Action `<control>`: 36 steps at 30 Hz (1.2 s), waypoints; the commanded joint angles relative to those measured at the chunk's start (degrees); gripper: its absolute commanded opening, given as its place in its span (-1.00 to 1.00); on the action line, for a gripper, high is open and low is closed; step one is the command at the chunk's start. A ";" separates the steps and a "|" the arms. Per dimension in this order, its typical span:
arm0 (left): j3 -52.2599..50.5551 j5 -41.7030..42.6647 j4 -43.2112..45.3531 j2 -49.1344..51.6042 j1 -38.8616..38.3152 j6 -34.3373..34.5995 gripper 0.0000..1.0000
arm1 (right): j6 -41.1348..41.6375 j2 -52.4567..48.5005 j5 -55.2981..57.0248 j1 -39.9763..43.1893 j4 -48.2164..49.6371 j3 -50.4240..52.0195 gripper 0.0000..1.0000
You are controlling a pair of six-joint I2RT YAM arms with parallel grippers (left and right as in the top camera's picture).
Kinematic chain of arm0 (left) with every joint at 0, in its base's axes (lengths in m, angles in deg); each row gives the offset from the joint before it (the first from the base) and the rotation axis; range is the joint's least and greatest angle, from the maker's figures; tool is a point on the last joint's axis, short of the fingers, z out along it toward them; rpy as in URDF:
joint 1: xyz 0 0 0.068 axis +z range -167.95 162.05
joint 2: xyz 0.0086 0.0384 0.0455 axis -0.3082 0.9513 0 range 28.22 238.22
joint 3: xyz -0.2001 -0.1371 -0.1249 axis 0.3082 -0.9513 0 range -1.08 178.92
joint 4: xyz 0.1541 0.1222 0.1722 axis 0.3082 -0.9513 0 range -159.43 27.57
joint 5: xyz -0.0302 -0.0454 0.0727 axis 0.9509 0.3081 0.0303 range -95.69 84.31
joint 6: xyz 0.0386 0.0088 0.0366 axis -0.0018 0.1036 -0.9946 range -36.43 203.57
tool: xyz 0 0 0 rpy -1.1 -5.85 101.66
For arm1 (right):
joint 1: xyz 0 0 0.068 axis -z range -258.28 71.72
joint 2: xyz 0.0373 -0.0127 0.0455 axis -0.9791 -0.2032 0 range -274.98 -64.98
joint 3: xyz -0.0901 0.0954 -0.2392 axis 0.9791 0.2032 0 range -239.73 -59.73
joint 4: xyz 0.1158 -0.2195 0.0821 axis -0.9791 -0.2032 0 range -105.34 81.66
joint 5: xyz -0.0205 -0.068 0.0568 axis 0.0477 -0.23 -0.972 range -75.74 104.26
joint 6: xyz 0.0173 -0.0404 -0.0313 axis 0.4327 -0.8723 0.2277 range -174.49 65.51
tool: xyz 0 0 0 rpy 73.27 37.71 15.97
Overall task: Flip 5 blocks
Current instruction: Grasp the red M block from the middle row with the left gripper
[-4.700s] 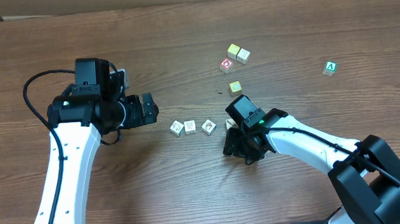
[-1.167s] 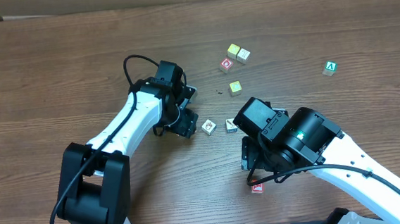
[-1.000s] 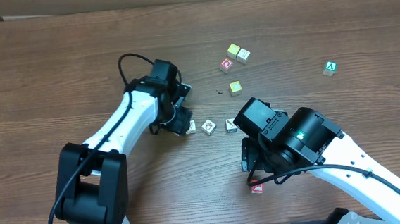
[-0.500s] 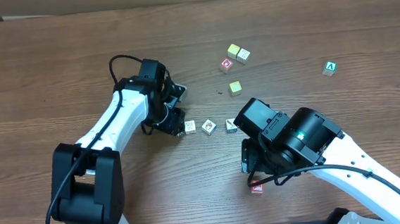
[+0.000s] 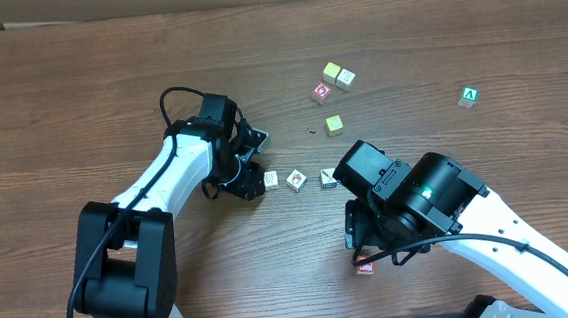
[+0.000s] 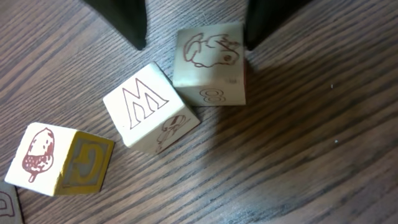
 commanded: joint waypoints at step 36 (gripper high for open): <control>-0.42 -2.82 1.44 4.07 0.15 3.96 -0.15 | -0.22 1.22 -0.13 0.15 -0.02 -1.70 0.48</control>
